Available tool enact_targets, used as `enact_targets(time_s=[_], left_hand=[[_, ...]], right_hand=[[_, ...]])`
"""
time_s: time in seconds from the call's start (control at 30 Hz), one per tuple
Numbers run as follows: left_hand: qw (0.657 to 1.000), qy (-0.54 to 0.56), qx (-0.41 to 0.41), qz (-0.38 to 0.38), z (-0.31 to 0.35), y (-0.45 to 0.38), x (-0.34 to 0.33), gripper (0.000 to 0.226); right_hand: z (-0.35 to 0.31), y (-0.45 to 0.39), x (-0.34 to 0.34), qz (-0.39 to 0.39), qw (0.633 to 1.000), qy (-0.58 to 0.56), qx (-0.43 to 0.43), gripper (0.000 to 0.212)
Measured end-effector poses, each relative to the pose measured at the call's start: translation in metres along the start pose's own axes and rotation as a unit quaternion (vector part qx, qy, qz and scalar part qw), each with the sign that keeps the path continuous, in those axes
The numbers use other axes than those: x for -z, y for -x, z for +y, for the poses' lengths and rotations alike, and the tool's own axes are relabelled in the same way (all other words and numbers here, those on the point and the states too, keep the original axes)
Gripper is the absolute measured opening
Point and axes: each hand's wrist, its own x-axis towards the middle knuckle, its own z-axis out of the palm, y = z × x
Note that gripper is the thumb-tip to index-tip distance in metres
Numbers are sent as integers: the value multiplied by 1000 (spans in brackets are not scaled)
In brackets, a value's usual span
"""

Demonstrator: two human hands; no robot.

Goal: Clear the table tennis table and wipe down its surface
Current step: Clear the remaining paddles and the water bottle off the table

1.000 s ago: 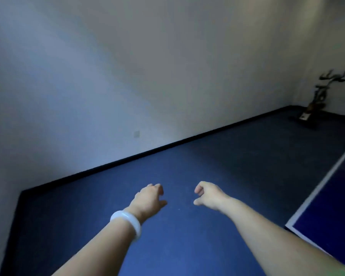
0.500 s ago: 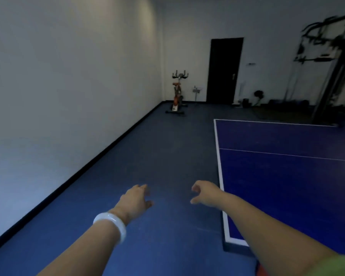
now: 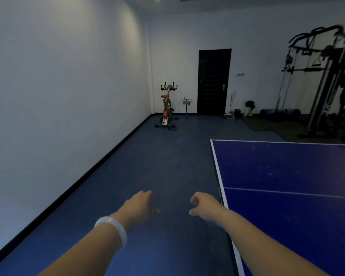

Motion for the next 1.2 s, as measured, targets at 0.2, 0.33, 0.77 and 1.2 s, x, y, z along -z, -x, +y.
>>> enact_targets(time_s=[0.2,0.33,0.77,1.2], left_hand=[[1000,-5,-1,1,-36,-160,29,51],[999,21,-37,5,-67,-284,59,53],[986,-17,-166,-25,-40,-675,113,63],[972,-22,-229,-47,-6,-1036,158,62]], right_hand=[[-10,-162,37,21,999,-1,-24,38],[-27,-284,70,54,998,-8,-35,39],[15,-576,215,122,981,-13,-147,50],[62,-910,361,143,971,-23,-190,51]])
